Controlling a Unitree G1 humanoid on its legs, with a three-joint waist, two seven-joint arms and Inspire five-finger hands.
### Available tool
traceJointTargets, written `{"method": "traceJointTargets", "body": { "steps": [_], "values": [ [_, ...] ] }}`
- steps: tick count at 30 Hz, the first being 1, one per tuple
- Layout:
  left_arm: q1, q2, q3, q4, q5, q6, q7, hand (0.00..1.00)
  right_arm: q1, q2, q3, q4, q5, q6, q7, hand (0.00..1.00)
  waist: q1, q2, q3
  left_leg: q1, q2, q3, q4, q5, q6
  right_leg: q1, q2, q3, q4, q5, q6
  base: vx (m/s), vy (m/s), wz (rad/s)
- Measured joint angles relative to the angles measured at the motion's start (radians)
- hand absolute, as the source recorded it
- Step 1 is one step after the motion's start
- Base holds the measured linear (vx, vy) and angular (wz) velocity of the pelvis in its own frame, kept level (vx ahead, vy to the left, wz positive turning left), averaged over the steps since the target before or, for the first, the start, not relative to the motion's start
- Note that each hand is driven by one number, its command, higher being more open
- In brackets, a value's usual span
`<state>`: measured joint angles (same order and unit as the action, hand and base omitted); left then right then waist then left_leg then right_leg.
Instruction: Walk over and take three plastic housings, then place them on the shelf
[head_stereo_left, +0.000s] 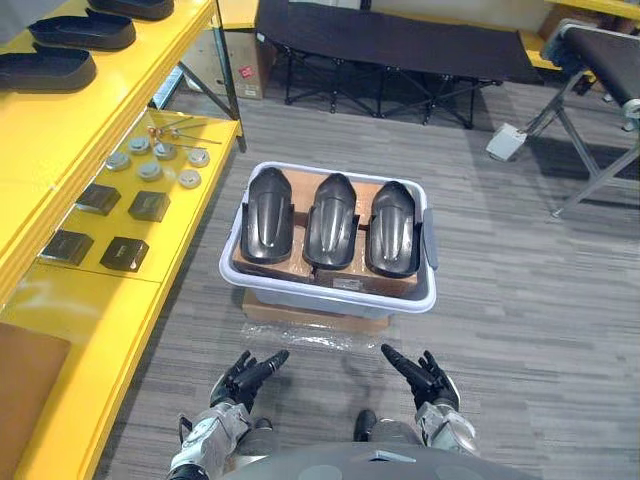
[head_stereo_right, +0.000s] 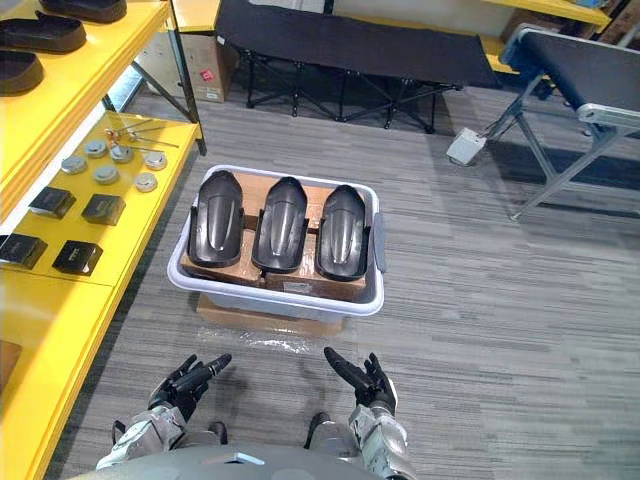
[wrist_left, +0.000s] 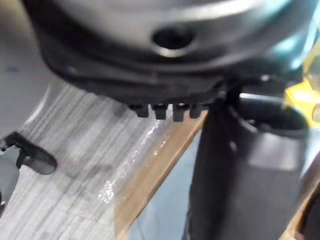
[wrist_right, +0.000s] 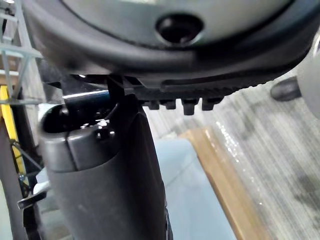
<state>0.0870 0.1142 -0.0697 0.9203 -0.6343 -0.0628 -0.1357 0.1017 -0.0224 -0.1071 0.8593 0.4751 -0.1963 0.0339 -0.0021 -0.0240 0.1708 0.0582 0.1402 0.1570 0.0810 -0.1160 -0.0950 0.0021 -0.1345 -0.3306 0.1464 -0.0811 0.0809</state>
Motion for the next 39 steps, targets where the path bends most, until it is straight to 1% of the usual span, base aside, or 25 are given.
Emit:
{"method": "traceJointTargets", "body": {
  "steps": [2,3,4,5,7,9,10,12,14,16,18,19,21,22,24,25,27,29,30,32,34,36,38,39],
  "values": [
    [-0.001,-0.019,-0.002,0.008,-0.017,-0.005,0.000,1.00,0.008,-0.012,0.000,-0.002,-0.025,-0.014,-0.006,1.00,-0.001,0.020,-0.009,0.004,0.017,0.009,0.000,0.008,-0.014,0.023,0.013,-0.027,-0.016,0.002,-0.003,-0.02,-0.124,0.26],
    [-0.002,-0.020,-0.004,0.011,-0.035,-0.008,-0.008,1.00,0.026,-0.015,0.000,-0.013,-0.056,-0.023,-0.017,1.00,-0.002,0.017,-0.008,0.005,0.022,0.023,0.000,0.012,-0.020,0.039,0.016,-0.043,-0.025,0.002,-0.003,-0.03,-0.088,0.41],
    [-0.004,-0.025,-0.009,0.010,-0.039,-0.014,-0.015,1.00,0.045,-0.018,0.000,-0.030,-0.075,-0.031,-0.028,1.00,-0.002,0.020,-0.012,0.005,0.025,0.041,0.001,0.016,-0.021,0.053,0.016,-0.059,-0.032,0.001,-0.003,-0.04,-0.051,0.48],
    [-0.003,-0.029,-0.016,0.005,-0.036,-0.023,-0.026,1.00,0.064,-0.019,0.000,-0.060,-0.075,-0.036,-0.045,1.00,-0.001,0.018,-0.015,0.001,0.025,0.057,-0.004,0.026,-0.023,0.061,0.014,-0.077,-0.039,0.001,-0.003,-0.04,-0.021,0.36],
    [-0.002,-0.029,-0.033,-0.008,-0.030,-0.026,-0.030,1.00,0.072,-0.017,0.003,-0.117,-0.075,-0.045,-0.061,1.00,0.004,0.017,-0.018,0.002,0.019,0.059,-0.035,0.048,-0.022,0.050,0.013,-0.078,-0.044,0.006,-0.009,-0.06,-0.006,0.11],
    [-0.002,-0.016,-0.045,-0.027,-0.024,-0.022,-0.026,1.00,0.071,-0.005,0.008,-0.183,-0.075,-0.069,-0.076,1.00,0.006,0.005,-0.012,0.000,0.014,0.072,-0.068,0.071,-0.019,0.027,0.010,-0.075,-0.043,0.012,-0.015,-0.08,0.005,-0.11],
    [-0.003,-0.008,-0.045,-0.037,-0.018,-0.021,-0.024,1.00,0.073,0.004,0.008,-0.248,-0.076,-0.076,-0.095,1.00,0.010,-0.005,-0.006,-0.004,0.012,0.086,-0.080,0.079,-0.019,0.010,0.008,-0.066,-0.042,0.018,-0.018,-0.07,0.026,-0.28],
    [-0.002,0.006,-0.047,-0.049,0.009,-0.020,-0.022,1.00,0.079,0.012,-0.001,-0.349,-0.077,-0.080,-0.129,1.00,0.014,-0.019,-0.001,-0.016,0.006,0.107,-0.086,0.084,-0.016,-0.014,0.005,-0.048,-0.045,0.030,-0.015,-0.07,0.041,-0.29],
    [0.000,0.022,-0.052,-0.070,0.049,-0.020,-0.022,1.00,0.082,0.021,-0.051,-0.497,-0.086,-0.081,-0.172,1.00,0.009,-0.032,0.012,-0.038,-0.007,0.128,-0.087,0.086,-0.011,-0.045,-0.008,-0.030,-0.046,0.043,-0.003,-0.05,0.061,-0.21],
    [-0.001,0.028,-0.051,-0.080,0.048,-0.019,-0.019,1.00,0.073,0.015,-0.116,-0.593,-0.115,-0.081,-0.199,1.00,0.004,-0.039,0.019,-0.070,-0.020,0.140,-0.082,0.088,-0.008,-0.079,-0.020,-0.019,-0.047,0.056,0.005,-0.02,0.071,-0.11],
    [-0.002,0.043,-0.050,-0.089,0.047,-0.019,-0.019,1.00,0.056,-0.006,-0.171,-0.652,-0.115,-0.081,-0.226,1.00,-0.001,-0.047,0.036,-0.091,-0.028,0.143,-0.073,0.084,-0.002,-0.096,-0.027,-0.012,-0.061,0.079,0.004,0.00,0.073,-0.09],
    [-0.006,0.054,-0.044,-0.090,0.046,-0.019,-0.018,1.00,0.032,-0.027,-0.203,-0.668,-0.114,-0.076,-0.240,1.00,0.002,-0.055,0.057,-0.105,-0.029,0.150,-0.052,0.075,0.011,-0.097,-0.026,-0.003,-0.074,0.093,0.004,-0.01,0.063,-0.11],
    [-0.011,0.061,-0.031,-0.095,0.047,-0.019,-0.014,1.00,-0.001,-0.063,-0.234,-0.675,-0.114,-0.067,-0.257,1.00,0.002,-0.064,0.079,-0.135,-0.028,0.152,-0.019,0.062,0.018,-0.111,-0.026,0.004,-0.088,0.111,0.006,-0.03,0.040,-0.09],
    [-0.012,0.061,-0.030,-0.102,0.047,-0.019,-0.013,1.00,-0.018,-0.084,-0.242,-0.675,-0.114,-0.062,-0.269,1.00,0.003,-0.064,0.092,-0.155,-0.026,0.151,0.002,0.052,0.021,-0.118,-0.026,0.006,-0.096,0.119,0.005,-0.04,0.034,-0.06],
    [-0.024,0.062,-0.028,-0.106,0.047,-0.023,-0.011,1.00,-0.064,-0.133,-0.250,-0.668,-0.114,-0.047,-0.296,1.00,0.007,-0.056,0.126,-0.193,-0.024,0.146,0.047,0.035,0.029,-0.131,-0.029,0.007,-0.097,0.127,0.007,-0.06,0.029,0.02],
    [-0.043,0.057,-0.021,-0.108,0.046,-0.028,-0.010,1.00,-0.111,-0.168,-0.258,-0.647,-0.112,-0.037,-0.321,1.00,0.013,-0.046,0.151,-0.213,-0.023,0.140,0.073,0.026,0.036,-0.140,-0.032,0.006,-0.097,0.135,0.007,-0.09,0.036,0.08],
    [-0.066,0.049,-0.011,-0.115,0.045,-0.034,-0.010,1.00,-0.216,-0.236,-0.260,-0.573,-0.112,-0.022,-0.348,1.00,0.023,-0.033,0.183,-0.249,-0.022,0.134,0.111,0.016,0.045,-0.158,-0.035,0.007,-0.097,0.145,0.009,-0.10,0.036,0.08],
    [-0.088,0.047,-0.010,-0.129,0.039,-0.049,-0.014,1.00,-0.361,-0.329,-0.255,-0.450,-0.110,0.015,-0.353,1.00,0.031,-0.015,0.237,-0.289,-0.022,0.112,0.158,0.004,0.054,-0.168,-0.036,0.002,-0.097,0.156,0.009,-0.12,0.027,0.15],
    [-0.089,0.047,-0.010,-0.136,0.038,-0.051,-0.017,1.00,-0.395,-0.351,-0.251,-0.415,-0.109,0.020,-0.351,1.00,0.035,-0.012,0.242,-0.303,-0.021,0.107,0.170,0.001,0.056,-0.175,-0.036,0.000,-0.097,0.159,0.011,-0.11,0.021,0.16],
    [-0.099,0.039,-0.010,-0.146,0.037,-0.070,-0.027,1.00,-0.511,-0.463,-0.212,-0.268,-0.106,0.037,-0.339,1.00,0.050,0.011,0.260,-0.355,-0.023,0.089,0.215,-0.010,0.068,-0.199,-0.039,-0.012,-0.096,0.170,0.014,-0.09,0.025,0.16],
    [-0.113,0.039,-0.011,-0.143,0.030,-0.070,-0.035,1.00,-0.584,-0.529,-0.174,-0.184,-0.102,0.042,-0.322,1.00,0.055,0.024,0.269,-0.388,-0.023,0.077,0.249,-0.019,0.077,-0.212,-0.043,-0.021,-0.089,0.173,0.016,-0.09,0.042,0.15],
    [-0.124,0.039,-0.010,-0.141,0.015,-0.069,-0.037,1.00,-0.667,-0.589,-0.115,-0.122,-0.096,0.047,-0.303,1.00,0.057,0.036,0.286,-0.419,-0.021,0.065,0.285,-0.031,0.085,-0.234,-0.047,-0.025,-0.063,0.172,0.016,-0.09,0.061,0.11],
    [-0.141,0.038,-0.013,-0.141,0.014,-0.066,-0.051,1.00,-0.758,-0.658,-0.055,-0.060,-0.096,0.065,-0.275,1.00,0.062,0.058,0.300,-0.458,-0.025,0.055,0.325,-0.041,0.098,-0.263,-0.058,-0.030,-0.035,0.172,0.016,-0.09,0.081,0.10],
    [-0.146,0.038,-0.013,-0.141,0.014,-0.065,-0.055,1.00,-0.775,-0.667,-0.047,-0.048,-0.096,0.066,-0.271,1.00,0.064,0.062,0.304,-0.463,-0.025,0.054,0.334,-0.042,0.101,-0.266,-0.061,-0.031,-0.029,0.172,0.016,-0.10,0.088,0.08]
  ]
}}
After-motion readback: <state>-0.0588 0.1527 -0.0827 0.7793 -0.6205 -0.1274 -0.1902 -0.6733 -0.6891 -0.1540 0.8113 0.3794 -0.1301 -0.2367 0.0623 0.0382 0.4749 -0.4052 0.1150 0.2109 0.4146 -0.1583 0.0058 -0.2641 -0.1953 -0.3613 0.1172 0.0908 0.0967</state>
